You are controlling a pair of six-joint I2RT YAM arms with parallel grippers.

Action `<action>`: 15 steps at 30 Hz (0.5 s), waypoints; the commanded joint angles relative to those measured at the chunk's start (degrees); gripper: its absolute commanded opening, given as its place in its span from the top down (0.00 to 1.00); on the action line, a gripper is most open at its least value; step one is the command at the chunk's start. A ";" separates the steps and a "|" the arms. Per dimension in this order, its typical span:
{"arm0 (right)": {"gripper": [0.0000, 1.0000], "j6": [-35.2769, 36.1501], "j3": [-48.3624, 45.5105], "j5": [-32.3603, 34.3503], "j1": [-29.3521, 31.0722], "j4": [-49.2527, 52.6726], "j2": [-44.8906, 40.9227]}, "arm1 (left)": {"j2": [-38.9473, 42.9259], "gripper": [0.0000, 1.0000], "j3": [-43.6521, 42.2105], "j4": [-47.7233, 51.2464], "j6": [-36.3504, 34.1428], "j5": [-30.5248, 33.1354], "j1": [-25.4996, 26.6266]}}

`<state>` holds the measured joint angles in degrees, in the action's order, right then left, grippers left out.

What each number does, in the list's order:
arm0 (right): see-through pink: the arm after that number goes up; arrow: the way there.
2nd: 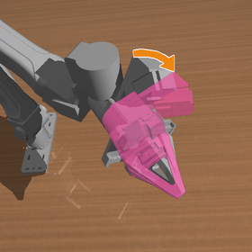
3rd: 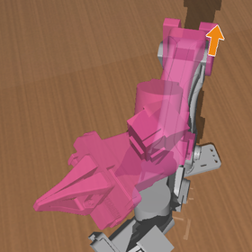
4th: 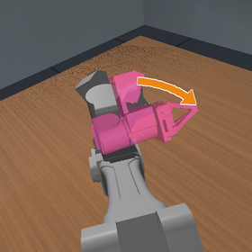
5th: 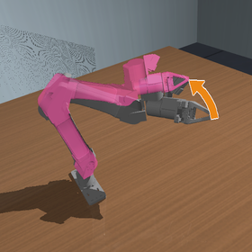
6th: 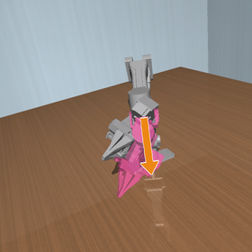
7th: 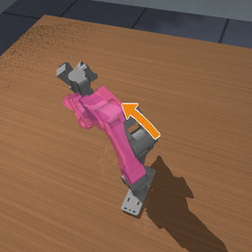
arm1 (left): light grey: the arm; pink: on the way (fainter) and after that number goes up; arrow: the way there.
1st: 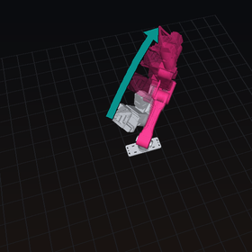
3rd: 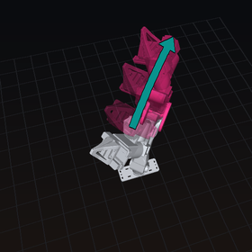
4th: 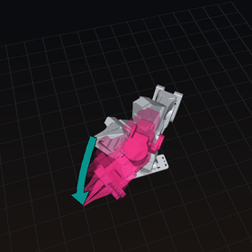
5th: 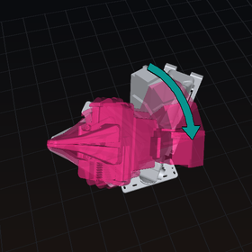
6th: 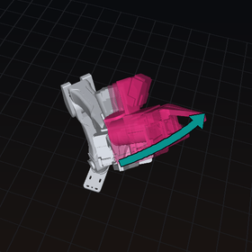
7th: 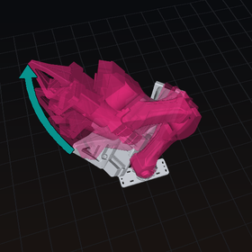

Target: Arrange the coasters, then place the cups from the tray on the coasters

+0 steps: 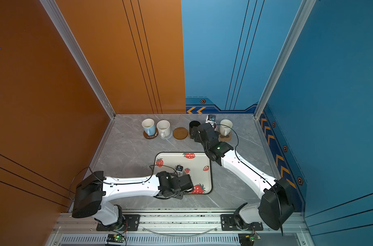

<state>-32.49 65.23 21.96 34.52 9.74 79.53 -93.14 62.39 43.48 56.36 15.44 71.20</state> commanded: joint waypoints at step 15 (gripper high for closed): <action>0.00 -1.08 -0.75 -1.78 -0.60 -1.48 0.86 | -1.66 0.65 1.15 1.78 -1.51 1.42 -0.60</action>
<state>-32.69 65.10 20.93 34.35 9.37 79.68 -93.78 62.50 43.53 55.48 15.49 71.18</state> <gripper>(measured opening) 0.996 0.347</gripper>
